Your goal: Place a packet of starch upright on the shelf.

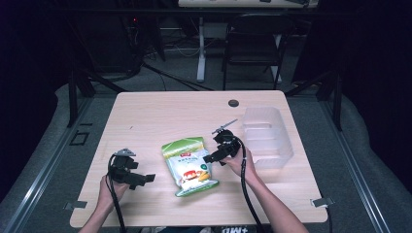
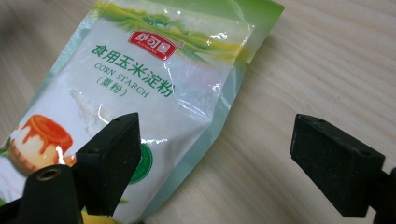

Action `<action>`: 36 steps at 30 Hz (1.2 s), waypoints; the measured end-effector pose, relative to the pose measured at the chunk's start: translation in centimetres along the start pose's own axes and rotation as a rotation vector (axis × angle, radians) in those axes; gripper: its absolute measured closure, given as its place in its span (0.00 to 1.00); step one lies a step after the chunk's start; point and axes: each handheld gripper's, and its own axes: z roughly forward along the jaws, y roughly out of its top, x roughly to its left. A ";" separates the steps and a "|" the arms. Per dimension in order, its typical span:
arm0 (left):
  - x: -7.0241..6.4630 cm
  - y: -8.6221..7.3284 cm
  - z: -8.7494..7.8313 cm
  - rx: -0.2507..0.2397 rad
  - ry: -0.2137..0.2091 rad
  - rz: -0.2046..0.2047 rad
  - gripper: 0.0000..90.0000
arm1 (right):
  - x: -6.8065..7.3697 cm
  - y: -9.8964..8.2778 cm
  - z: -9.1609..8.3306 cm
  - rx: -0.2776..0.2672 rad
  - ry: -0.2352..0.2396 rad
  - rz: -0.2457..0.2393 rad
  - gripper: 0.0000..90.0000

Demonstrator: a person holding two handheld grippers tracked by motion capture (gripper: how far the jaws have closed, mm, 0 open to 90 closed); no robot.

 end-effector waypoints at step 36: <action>0.1 0.0 0.1 0.008 0.006 -0.008 0.04 | -1.0 2.0 3.6 0.043 0.091 0.070 0.91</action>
